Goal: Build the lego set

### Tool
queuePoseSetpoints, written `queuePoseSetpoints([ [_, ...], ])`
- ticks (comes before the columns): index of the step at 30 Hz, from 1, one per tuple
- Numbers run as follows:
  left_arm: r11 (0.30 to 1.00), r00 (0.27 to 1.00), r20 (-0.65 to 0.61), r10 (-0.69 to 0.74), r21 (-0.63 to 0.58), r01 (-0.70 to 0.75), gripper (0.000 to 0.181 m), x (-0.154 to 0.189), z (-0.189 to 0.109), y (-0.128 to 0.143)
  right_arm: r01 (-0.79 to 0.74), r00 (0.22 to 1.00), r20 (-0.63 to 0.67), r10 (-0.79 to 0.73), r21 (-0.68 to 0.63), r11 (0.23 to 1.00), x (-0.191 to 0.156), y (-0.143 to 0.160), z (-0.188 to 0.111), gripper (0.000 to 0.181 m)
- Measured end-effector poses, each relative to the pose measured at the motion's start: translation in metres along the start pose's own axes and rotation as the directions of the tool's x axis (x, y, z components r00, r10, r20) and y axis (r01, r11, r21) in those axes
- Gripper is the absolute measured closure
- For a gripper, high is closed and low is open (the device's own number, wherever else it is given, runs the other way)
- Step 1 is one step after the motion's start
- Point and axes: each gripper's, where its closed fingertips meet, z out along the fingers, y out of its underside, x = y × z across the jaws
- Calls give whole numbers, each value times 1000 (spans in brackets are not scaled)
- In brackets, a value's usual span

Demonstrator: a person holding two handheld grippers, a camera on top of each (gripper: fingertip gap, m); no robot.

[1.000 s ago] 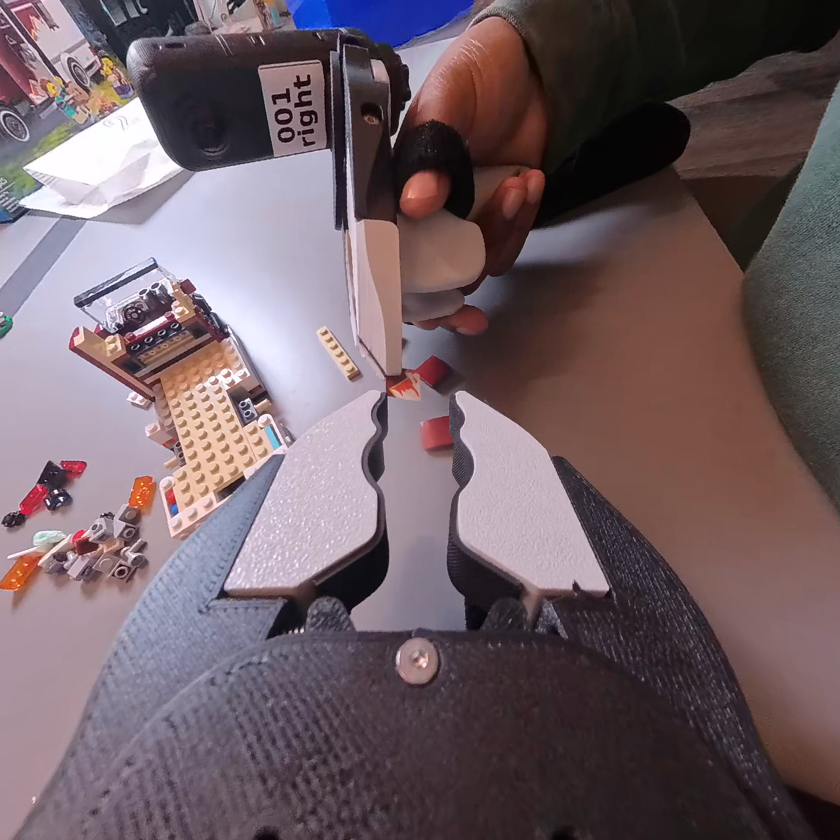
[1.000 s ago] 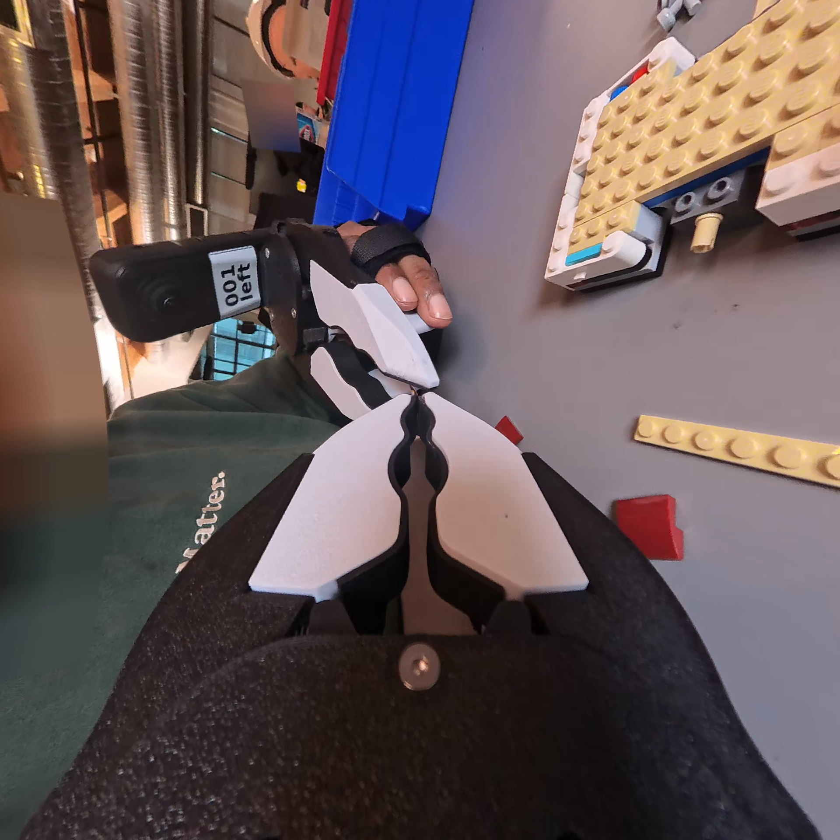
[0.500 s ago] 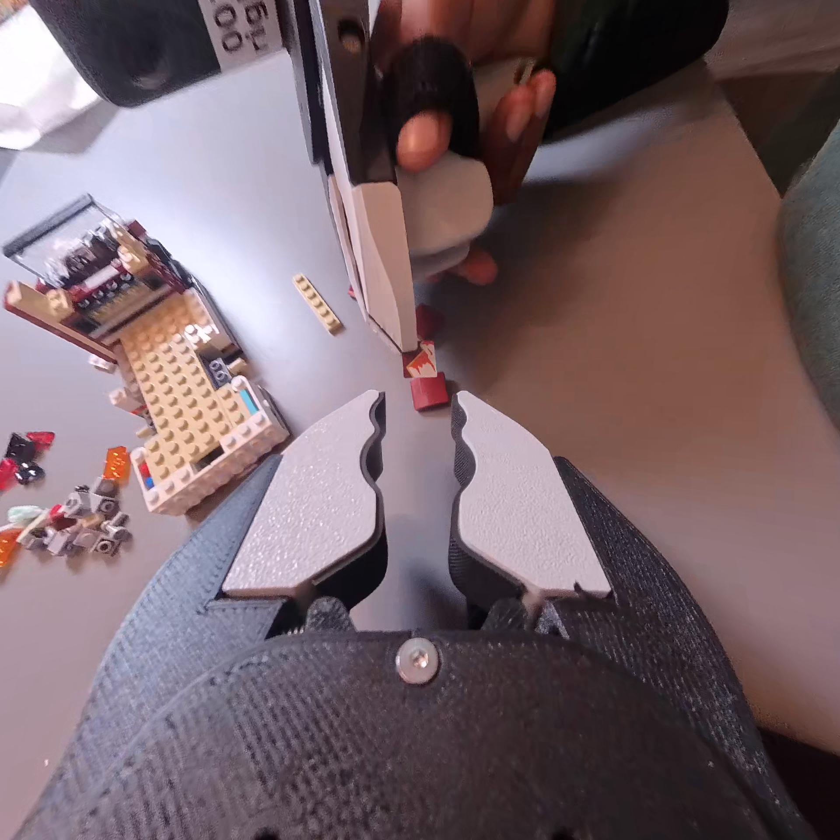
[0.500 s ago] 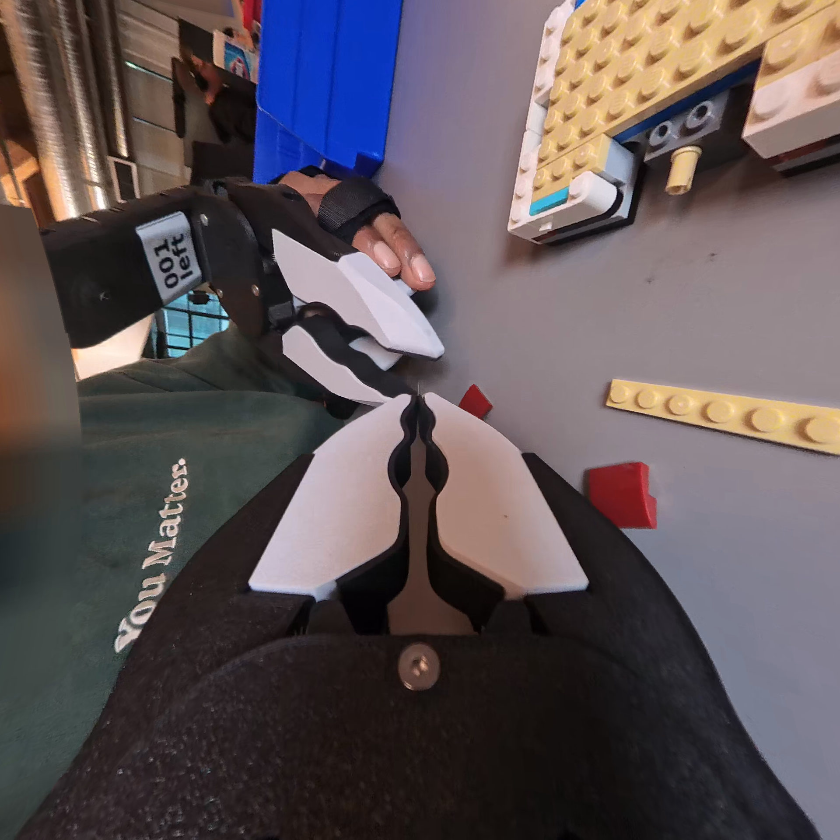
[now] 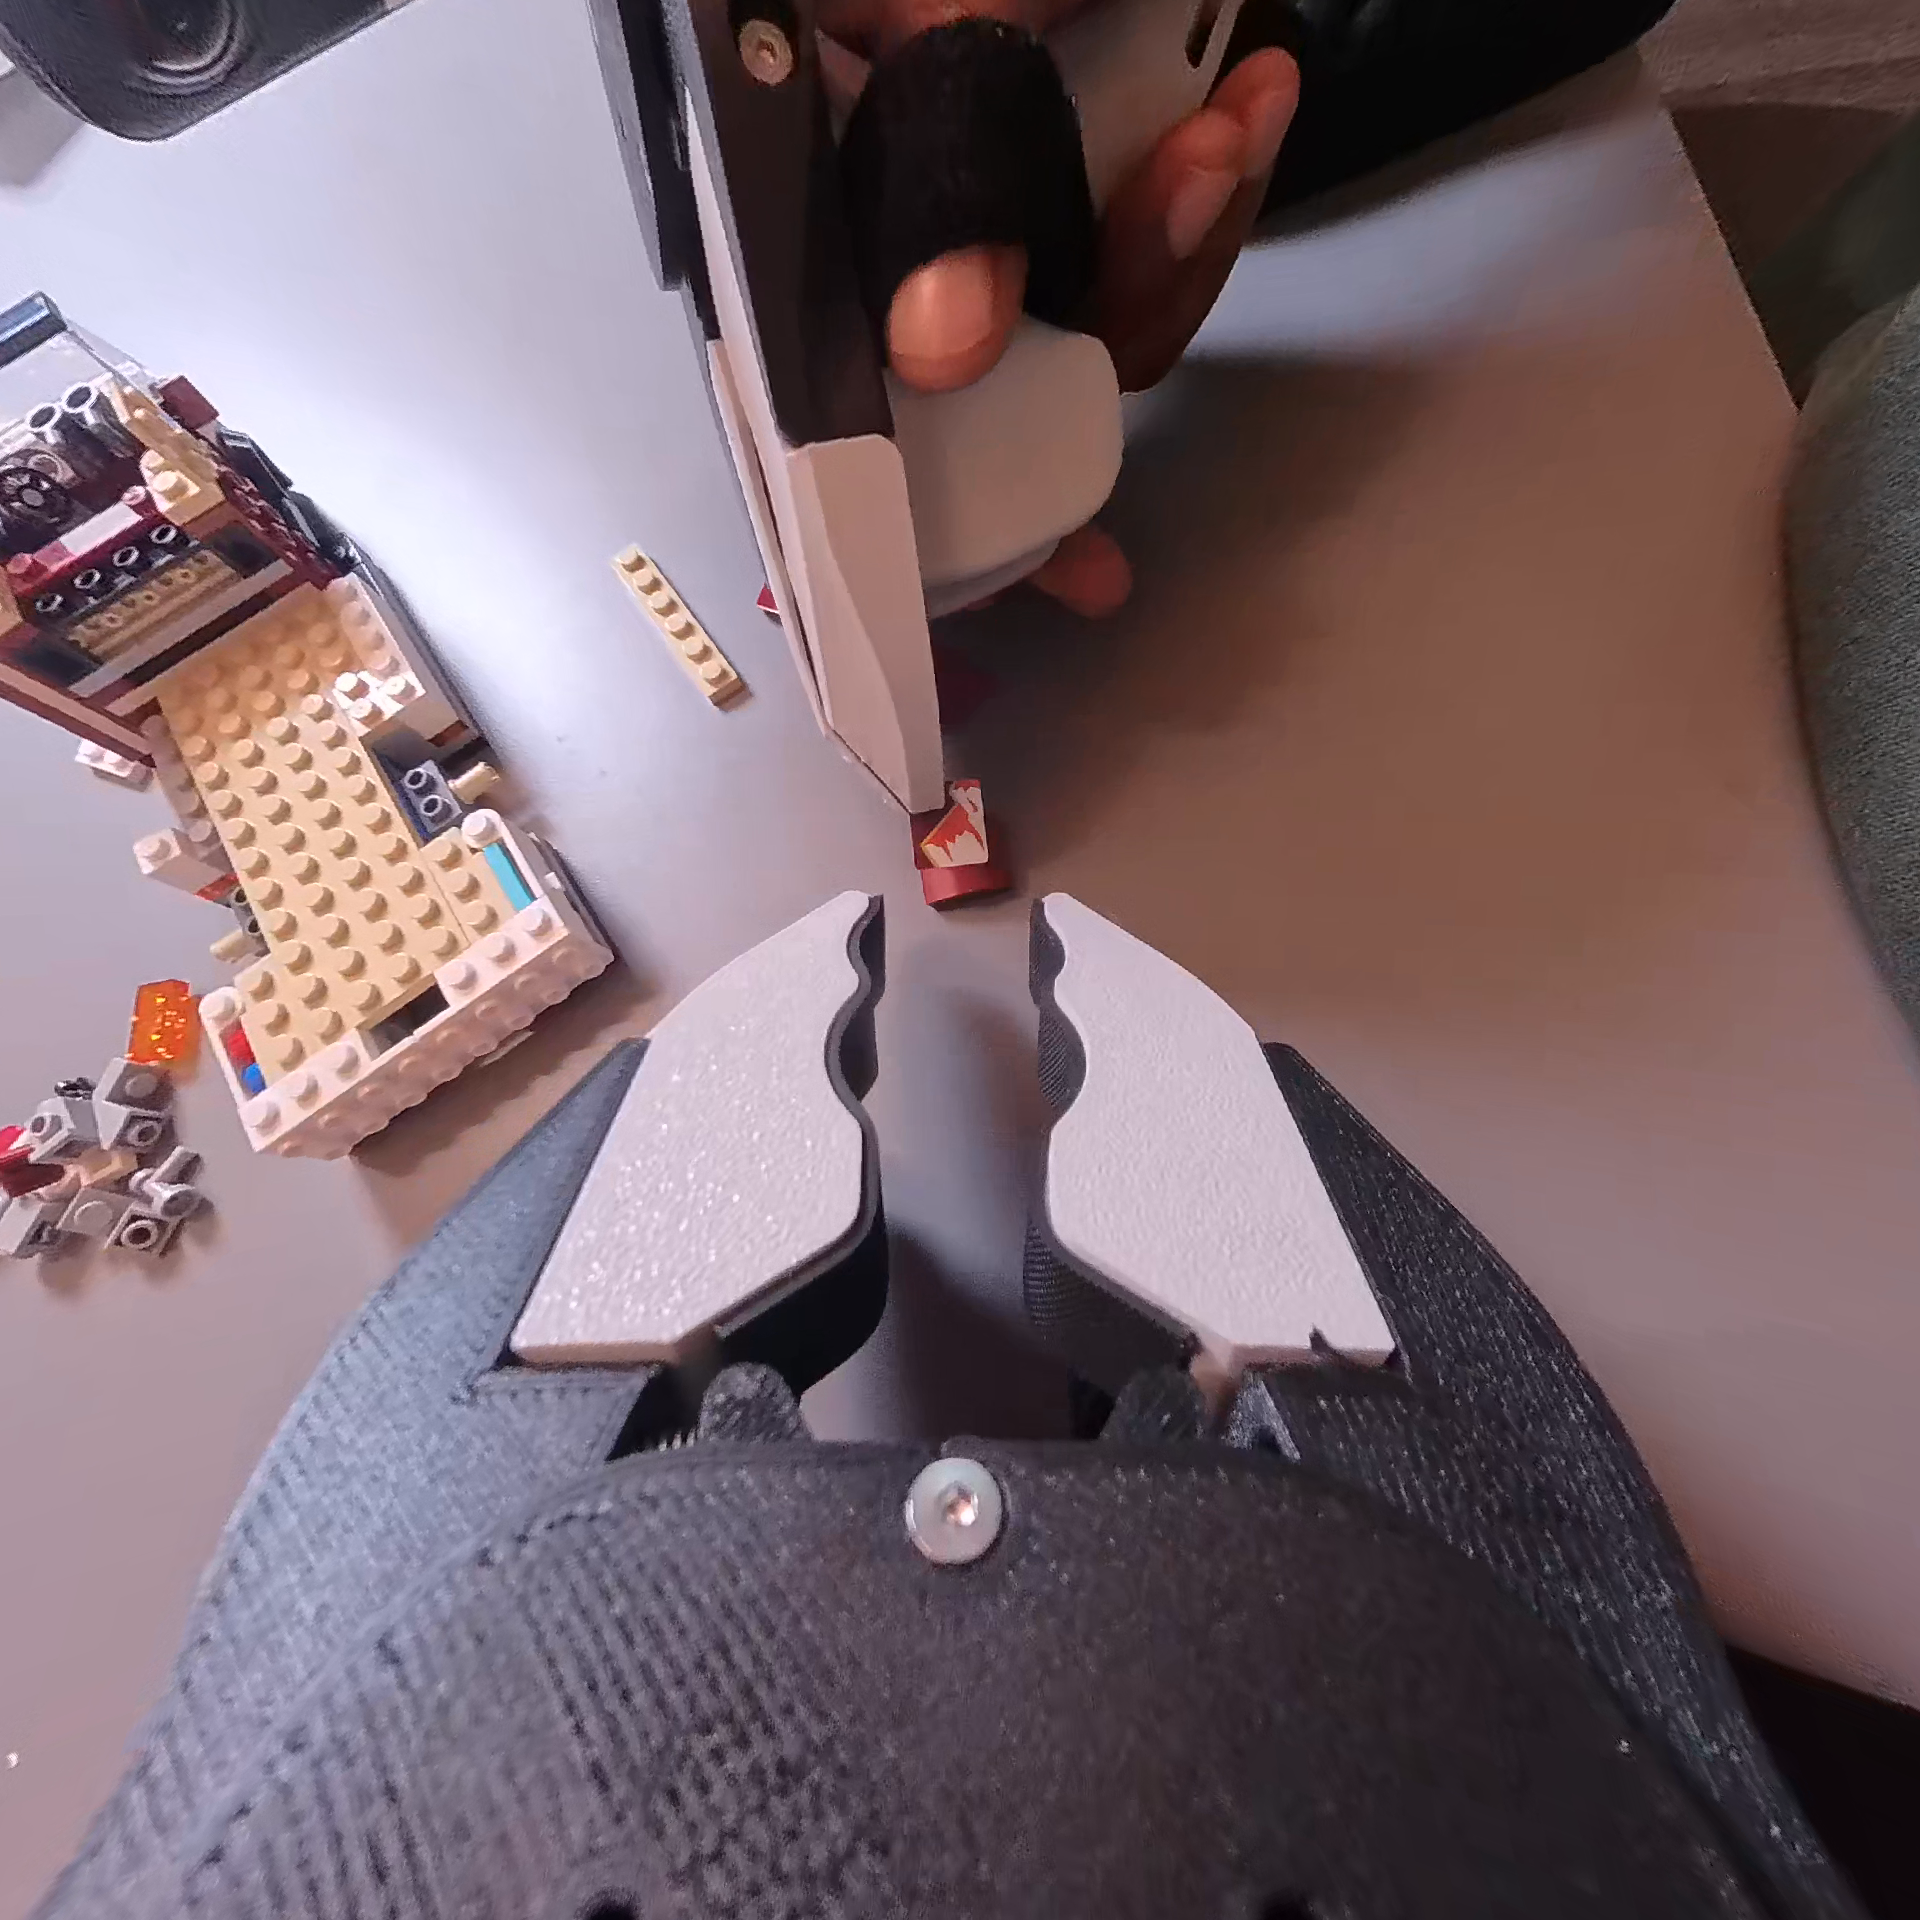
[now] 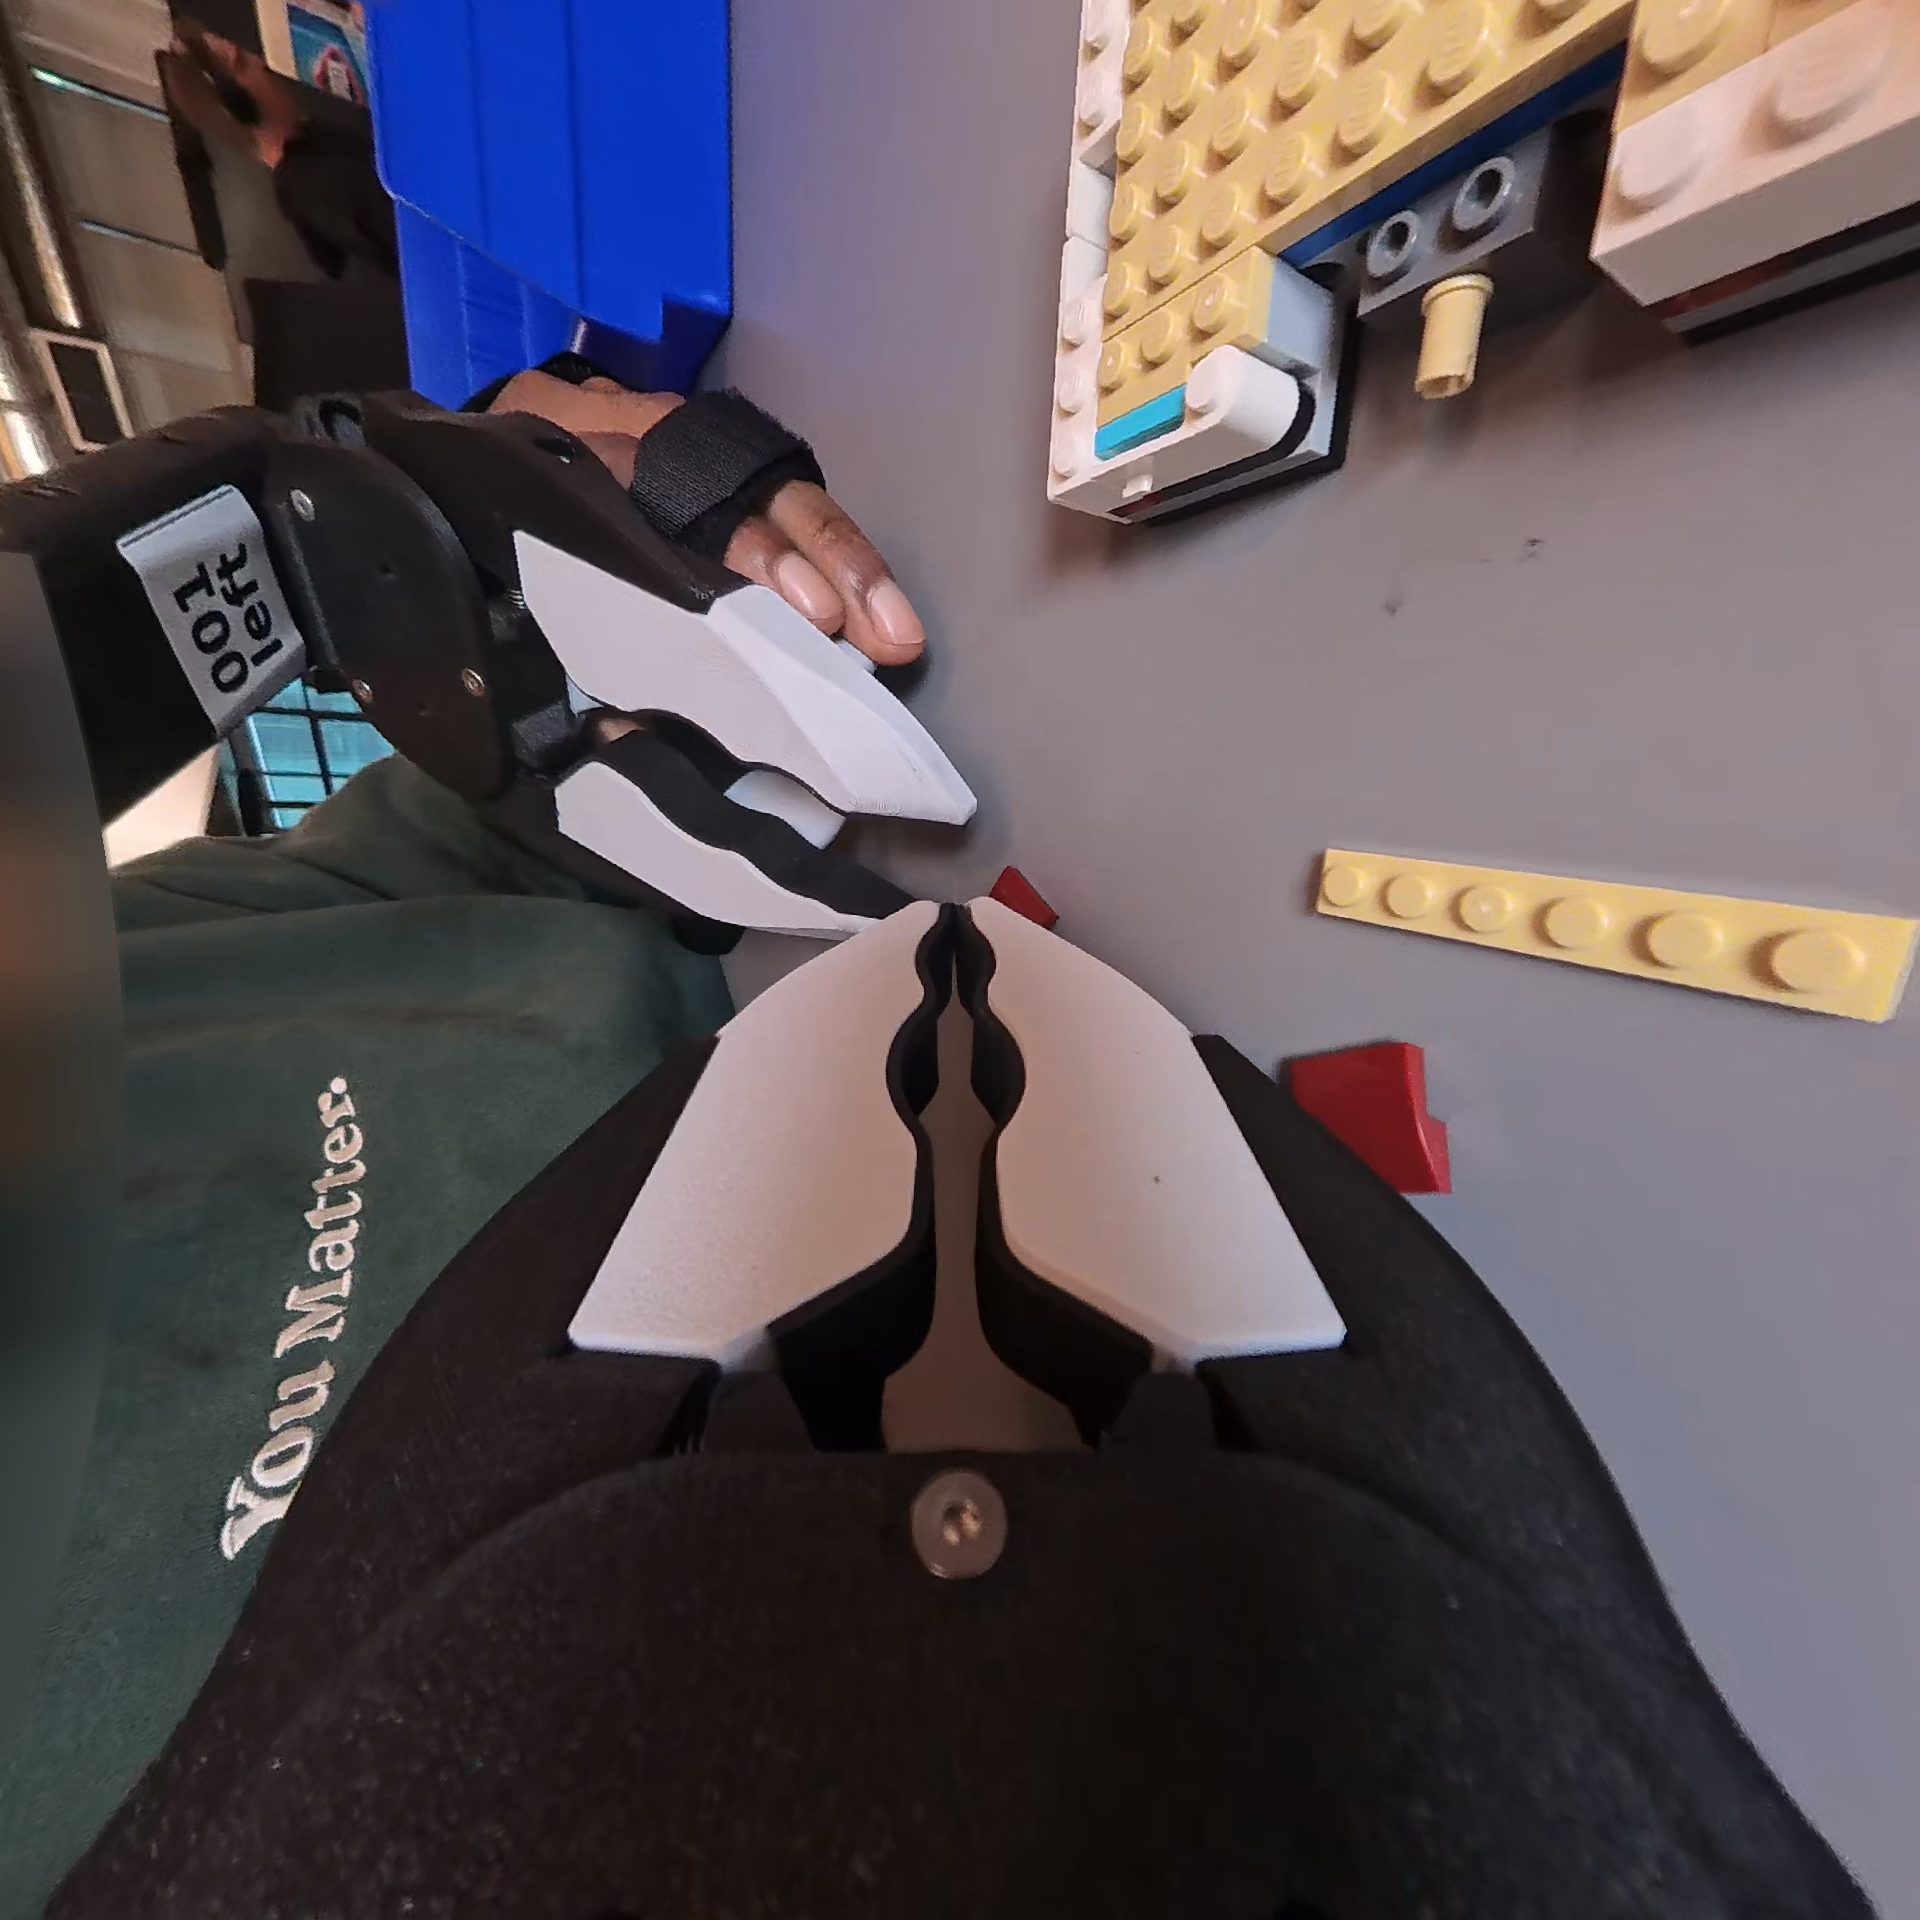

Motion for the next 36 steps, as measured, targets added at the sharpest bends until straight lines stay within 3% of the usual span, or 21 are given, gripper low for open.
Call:
queuePoseSetpoints([
  [36,992,992,9,129,6,-129,160,9,0,-2,-83,996,-46,82,-16,996,5,2,5,181],
])
